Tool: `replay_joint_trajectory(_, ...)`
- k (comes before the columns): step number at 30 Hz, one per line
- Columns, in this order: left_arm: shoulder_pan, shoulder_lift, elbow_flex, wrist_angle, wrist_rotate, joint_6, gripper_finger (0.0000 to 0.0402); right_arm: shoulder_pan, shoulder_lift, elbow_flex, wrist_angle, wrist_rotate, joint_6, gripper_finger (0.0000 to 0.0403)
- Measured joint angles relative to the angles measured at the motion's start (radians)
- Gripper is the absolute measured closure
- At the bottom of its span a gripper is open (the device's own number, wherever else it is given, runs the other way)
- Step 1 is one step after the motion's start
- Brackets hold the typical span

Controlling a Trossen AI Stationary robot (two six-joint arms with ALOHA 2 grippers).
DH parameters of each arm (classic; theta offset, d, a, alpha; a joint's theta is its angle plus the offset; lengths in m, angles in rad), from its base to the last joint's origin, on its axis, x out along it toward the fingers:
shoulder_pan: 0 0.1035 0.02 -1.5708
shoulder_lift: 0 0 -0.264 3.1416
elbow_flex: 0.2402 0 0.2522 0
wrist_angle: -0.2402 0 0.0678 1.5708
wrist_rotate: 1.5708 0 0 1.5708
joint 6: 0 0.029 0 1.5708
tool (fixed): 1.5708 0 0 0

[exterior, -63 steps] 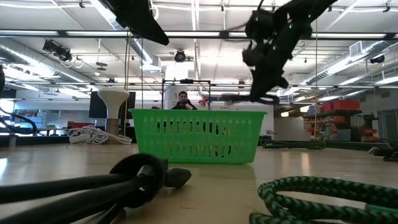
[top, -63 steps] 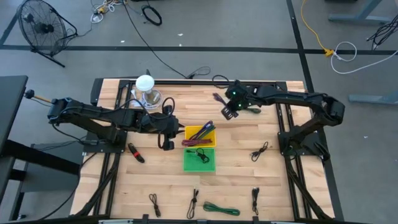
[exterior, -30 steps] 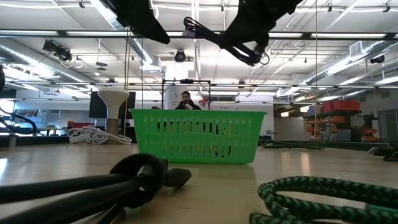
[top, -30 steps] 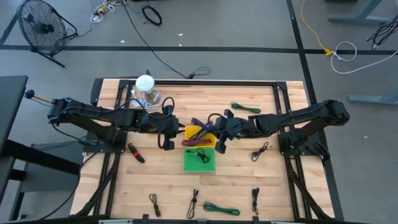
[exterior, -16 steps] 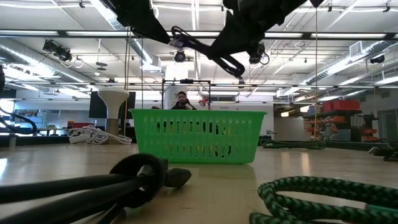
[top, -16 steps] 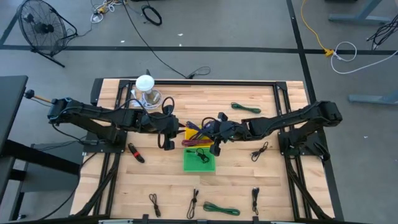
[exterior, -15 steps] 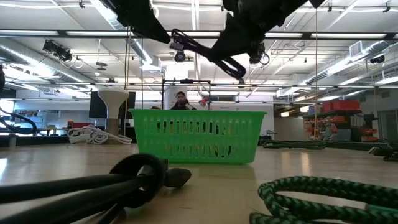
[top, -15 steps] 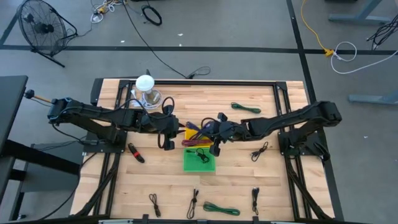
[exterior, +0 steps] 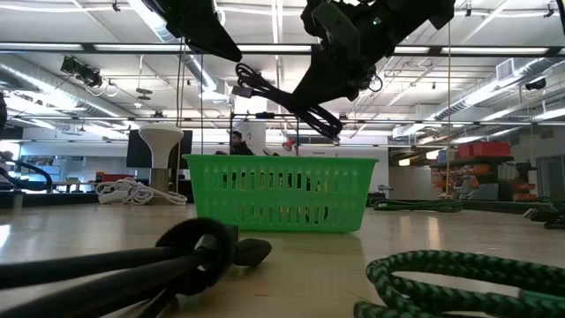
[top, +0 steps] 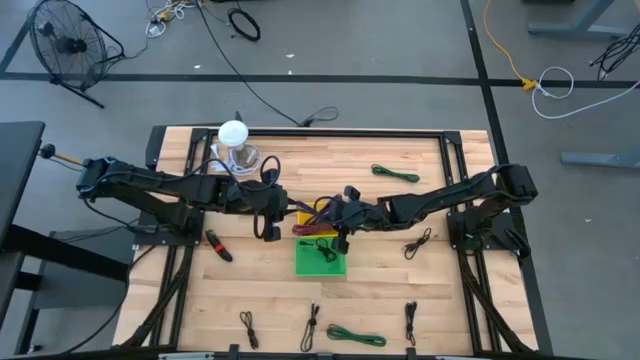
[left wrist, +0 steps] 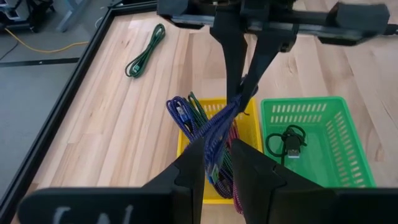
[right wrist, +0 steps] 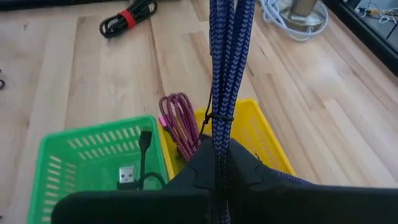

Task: Pick & Place USB Port
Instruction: Put the violet and black USB cable into the yellow bin

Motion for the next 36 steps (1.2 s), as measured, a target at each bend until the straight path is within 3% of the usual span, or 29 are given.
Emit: replay_joint_trajectory(36,0.000,0.000,0.000,0.000,0.000,-0.002,0.0319,-0.074,0.084,-0.001,0.032,-0.003,-0.035,0.0395)
